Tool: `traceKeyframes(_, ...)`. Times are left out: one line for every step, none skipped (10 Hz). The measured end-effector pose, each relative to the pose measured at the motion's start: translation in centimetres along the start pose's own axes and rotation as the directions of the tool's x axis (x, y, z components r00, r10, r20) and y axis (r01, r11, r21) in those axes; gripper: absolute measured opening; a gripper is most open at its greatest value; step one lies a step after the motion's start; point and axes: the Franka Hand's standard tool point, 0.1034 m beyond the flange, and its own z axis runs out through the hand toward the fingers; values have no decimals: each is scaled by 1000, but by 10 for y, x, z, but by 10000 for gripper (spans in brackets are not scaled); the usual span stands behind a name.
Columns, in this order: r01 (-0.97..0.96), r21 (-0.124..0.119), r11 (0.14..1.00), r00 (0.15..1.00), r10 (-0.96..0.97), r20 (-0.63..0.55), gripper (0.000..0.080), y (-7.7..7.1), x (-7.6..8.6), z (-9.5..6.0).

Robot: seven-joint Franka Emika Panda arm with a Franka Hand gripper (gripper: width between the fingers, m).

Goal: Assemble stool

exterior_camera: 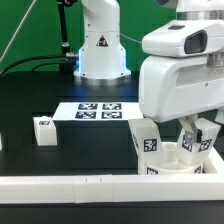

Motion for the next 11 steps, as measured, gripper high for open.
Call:
traceKeyframes(-89, -2, 996, 996, 89, 0, 335, 3, -1, 0)
traceKeyframes(-253, 5, 967, 967, 253, -1, 335, 4, -1, 2)
traceKeyframes(-397, 7, 918, 918, 397, -4, 335, 2, 1, 2)
traceKeyframes(-515, 7, 857, 857, 515, -1, 337, 2, 0, 2)
traceKeyframes(-676, 8, 737, 737, 676, 5, 337, 8, -3, 3)
traceKeyframes(-754, 11, 657, 657, 754, 14, 337, 11, -5, 3)
traceKeyframes(-771, -5, 636, 636, 771, 4, 337, 12, -5, 2)
traceKeyframes(-723, -41, 690, 690, 723, -15, 337, 6, -3, 2)
traceKeyframes(-790, -38, 612, 613, 790, -12, 337, 8, -5, 2)
traceKeyframes(-823, -37, 566, 567, 824, -15, 337, 9, -6, 2)
traceKeyframes(-849, -37, 526, 527, 850, -16, 337, 10, -6, 2)
